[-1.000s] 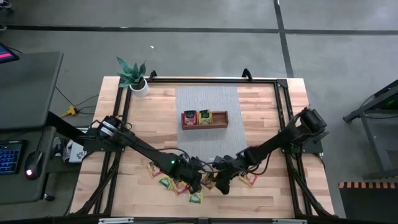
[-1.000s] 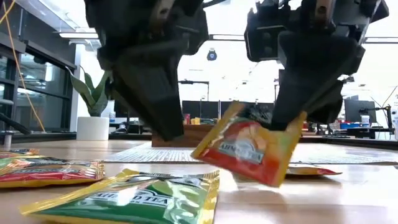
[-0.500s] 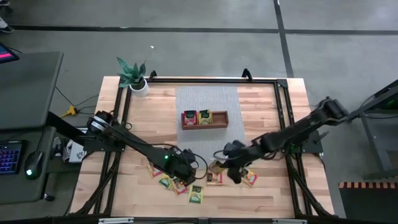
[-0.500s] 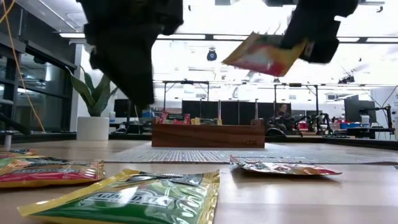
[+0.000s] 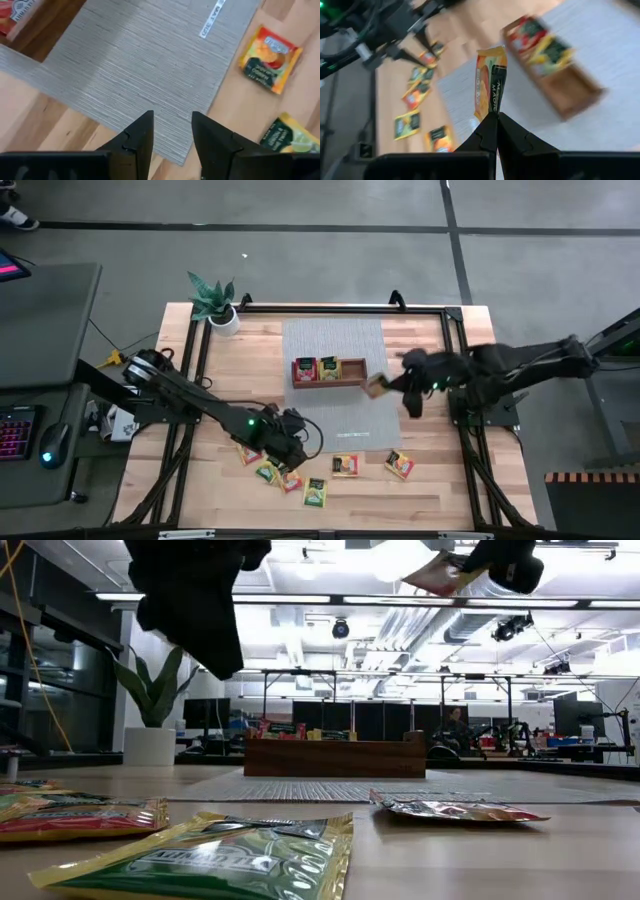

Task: Pick & Place Tea
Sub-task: Put the orange tea bag into the right section of the wooden organizer

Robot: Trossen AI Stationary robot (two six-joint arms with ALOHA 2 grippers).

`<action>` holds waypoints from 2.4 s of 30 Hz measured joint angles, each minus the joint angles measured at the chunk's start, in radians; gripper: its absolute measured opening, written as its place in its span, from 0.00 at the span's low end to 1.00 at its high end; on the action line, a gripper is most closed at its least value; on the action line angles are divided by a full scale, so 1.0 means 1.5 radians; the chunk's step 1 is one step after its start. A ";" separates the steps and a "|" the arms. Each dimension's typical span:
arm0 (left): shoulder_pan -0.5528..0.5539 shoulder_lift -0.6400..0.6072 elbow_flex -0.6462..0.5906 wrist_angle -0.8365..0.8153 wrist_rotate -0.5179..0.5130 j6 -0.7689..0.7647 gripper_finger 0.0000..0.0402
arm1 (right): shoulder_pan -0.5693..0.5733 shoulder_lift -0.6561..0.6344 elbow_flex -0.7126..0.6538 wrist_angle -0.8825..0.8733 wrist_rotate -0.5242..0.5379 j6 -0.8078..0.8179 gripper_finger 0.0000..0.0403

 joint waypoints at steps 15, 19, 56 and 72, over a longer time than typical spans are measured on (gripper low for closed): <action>0.059 -0.162 -0.268 0.488 0.167 0.148 0.33 | -0.241 0.203 0.343 -0.265 -0.039 -0.400 0.00; 0.083 -0.168 -0.297 0.567 0.236 0.181 0.33 | -0.279 0.299 0.396 -0.284 -0.085 -0.511 0.00; 0.135 -0.167 -0.540 1.176 0.352 0.132 0.33 | -0.346 0.497 0.178 -0.089 -0.064 -0.658 0.00; 0.135 -0.167 -0.540 1.175 0.343 0.114 0.33 | -0.333 0.497 0.210 -0.072 -0.073 -0.735 0.00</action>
